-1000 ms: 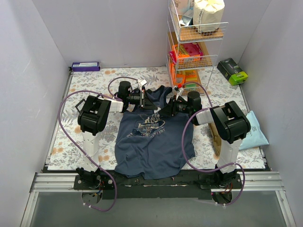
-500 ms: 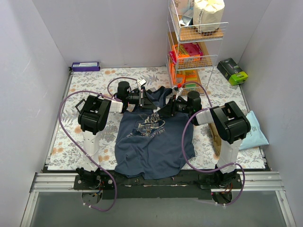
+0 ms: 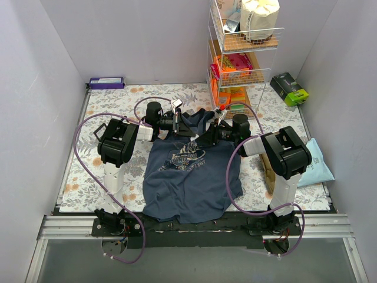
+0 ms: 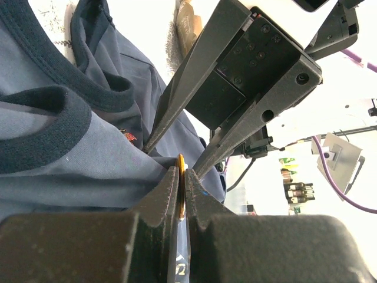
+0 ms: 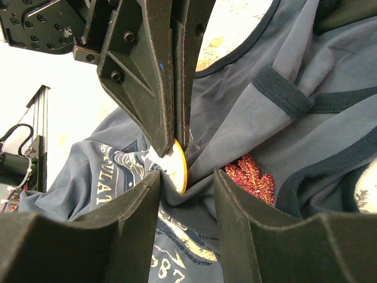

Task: Pin the brooch onto the clothing
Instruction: Pin the brooch to the clothes.

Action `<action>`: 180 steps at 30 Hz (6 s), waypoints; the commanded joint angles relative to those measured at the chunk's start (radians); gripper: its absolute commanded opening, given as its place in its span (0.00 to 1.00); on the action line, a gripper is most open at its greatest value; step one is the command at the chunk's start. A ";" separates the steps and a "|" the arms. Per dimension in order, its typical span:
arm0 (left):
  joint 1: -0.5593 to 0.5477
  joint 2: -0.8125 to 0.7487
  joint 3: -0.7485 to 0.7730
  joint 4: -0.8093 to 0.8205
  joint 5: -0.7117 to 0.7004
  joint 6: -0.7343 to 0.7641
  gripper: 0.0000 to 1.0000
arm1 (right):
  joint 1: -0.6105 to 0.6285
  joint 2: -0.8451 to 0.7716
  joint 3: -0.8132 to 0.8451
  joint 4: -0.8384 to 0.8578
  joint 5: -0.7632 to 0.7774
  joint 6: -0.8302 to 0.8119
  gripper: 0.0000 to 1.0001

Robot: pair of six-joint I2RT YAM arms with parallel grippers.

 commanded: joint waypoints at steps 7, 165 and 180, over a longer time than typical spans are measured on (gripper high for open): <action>-0.026 -0.007 0.007 0.056 0.038 -0.045 0.00 | 0.038 -0.040 -0.010 0.046 -0.011 -0.030 0.51; -0.087 -0.257 0.036 -0.942 -0.146 0.918 0.25 | -0.031 0.035 -0.027 0.234 -0.333 0.193 0.01; -0.089 -0.260 0.004 -0.877 -0.144 0.849 0.00 | -0.029 0.021 -0.029 0.155 -0.324 0.133 0.01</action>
